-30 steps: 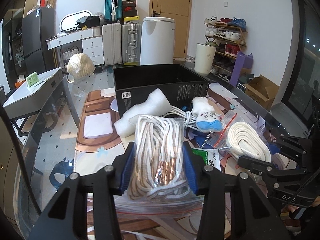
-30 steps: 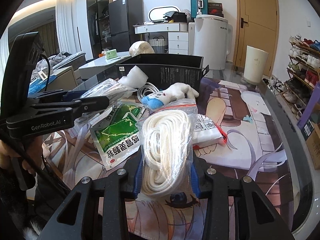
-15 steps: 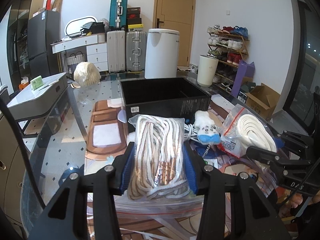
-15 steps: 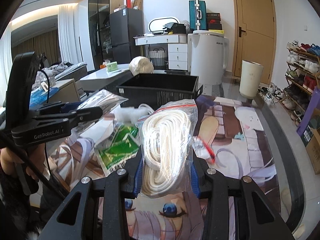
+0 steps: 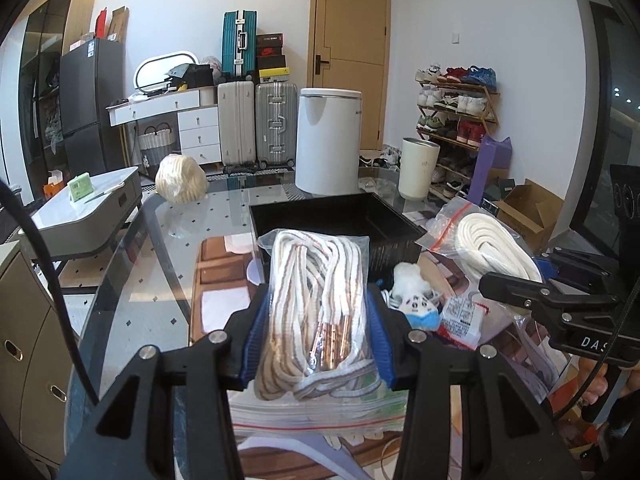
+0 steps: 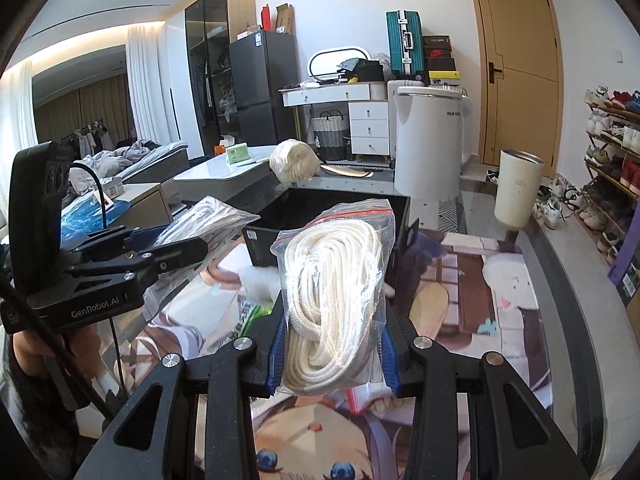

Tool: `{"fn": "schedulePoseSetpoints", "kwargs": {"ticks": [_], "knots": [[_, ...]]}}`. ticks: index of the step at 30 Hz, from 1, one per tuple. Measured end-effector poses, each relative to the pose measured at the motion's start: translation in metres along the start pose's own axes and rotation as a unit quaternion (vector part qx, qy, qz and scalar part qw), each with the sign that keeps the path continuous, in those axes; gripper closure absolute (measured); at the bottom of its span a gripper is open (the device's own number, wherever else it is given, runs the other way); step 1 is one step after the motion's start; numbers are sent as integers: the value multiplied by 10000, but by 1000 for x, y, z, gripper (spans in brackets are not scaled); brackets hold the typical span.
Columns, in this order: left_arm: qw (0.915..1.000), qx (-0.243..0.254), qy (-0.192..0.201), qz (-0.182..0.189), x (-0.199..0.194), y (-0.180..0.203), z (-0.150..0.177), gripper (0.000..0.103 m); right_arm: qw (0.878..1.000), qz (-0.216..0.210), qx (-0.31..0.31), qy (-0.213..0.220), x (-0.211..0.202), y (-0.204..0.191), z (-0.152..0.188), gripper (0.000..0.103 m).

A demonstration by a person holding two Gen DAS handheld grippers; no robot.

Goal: Organize soft objects
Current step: 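Lift both rope bags and carry them toward the black box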

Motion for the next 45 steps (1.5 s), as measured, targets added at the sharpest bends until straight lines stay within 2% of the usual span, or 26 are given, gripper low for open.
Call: {"fn": "schedulePoseSetpoints", "kwargs": {"ticks": [12,21,29,45], "knots": [[9997,-189,105,-97,3,-8,-22,58,9995,32,6,318,-8,13,-41,64],[9991,-192,159,-354,9,-15,-42,58,9992,-3,21,403,-4,24,-64,64],[9969,-206,-26,-765,27,-25,-51,58,9994,1,-56,335,6,27,-75,64],[9959,-201,-227,-847,58,-32,-63,58,9997,7,-258,27,33,25,-86,64]]}}
Point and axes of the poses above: each gripper's, at about its wrist camera, not at the fingertips, and x roughly the way its jaws point, y to its right, z to its underside, the point moved 8 cm from there along x, roughly the way its jaws point, and after that the axes turned 10 degrees about -y, right-handed, at the moved point
